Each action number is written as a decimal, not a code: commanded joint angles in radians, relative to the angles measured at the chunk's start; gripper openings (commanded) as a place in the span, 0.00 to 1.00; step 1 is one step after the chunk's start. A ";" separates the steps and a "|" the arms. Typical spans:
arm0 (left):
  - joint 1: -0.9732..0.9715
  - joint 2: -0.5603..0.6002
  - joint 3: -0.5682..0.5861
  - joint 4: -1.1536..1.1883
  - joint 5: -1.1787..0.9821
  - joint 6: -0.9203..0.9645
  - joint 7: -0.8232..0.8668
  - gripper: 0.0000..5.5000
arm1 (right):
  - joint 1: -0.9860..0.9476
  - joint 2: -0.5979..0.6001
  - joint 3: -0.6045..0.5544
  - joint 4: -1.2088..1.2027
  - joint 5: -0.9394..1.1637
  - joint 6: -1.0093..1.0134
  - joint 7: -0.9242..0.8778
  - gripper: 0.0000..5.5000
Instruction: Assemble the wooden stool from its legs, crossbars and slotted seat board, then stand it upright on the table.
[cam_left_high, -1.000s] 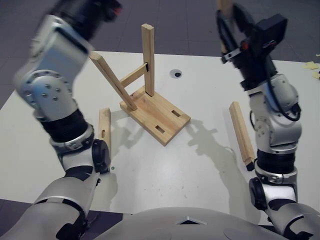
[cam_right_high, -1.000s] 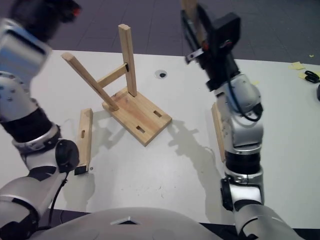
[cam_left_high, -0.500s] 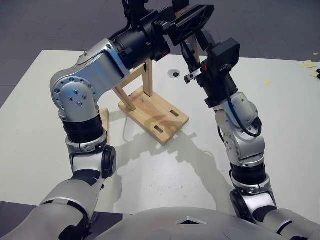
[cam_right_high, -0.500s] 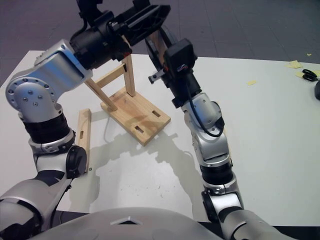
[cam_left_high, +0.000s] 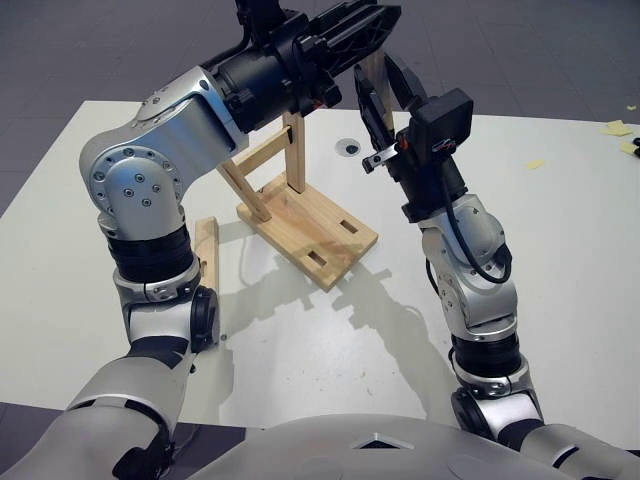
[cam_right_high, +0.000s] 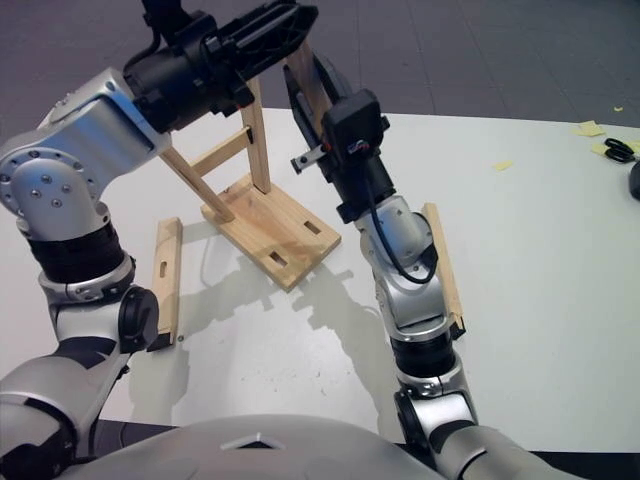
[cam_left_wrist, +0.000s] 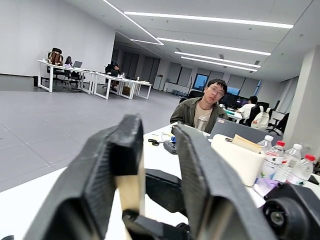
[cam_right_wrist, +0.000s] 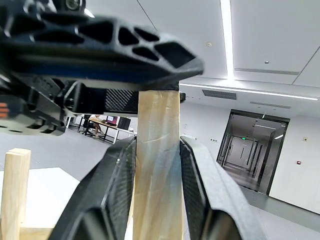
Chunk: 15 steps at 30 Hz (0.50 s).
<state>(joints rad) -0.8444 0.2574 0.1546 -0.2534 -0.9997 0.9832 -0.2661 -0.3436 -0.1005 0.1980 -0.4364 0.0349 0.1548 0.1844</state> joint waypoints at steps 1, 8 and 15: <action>-0.009 0.003 -0.035 -0.028 0.025 -0.026 -0.030 0.19 | 0.003 0.004 -0.020 -0.008 0.008 0.019 0.000 0.23; -0.013 0.018 -0.074 -0.019 0.085 -0.059 -0.061 0.08 | -0.008 0.001 -0.034 -0.001 0.002 0.024 0.006 0.23; -0.053 0.062 -0.043 0.024 0.286 -0.226 -0.003 0.08 | 0.003 -0.002 -0.040 0.009 -0.022 0.051 -0.005 0.44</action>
<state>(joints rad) -0.8484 0.2894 0.0645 -0.2502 -0.7812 0.8275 -0.3125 -0.3422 -0.0984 0.1725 -0.4295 0.0242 0.1906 0.1872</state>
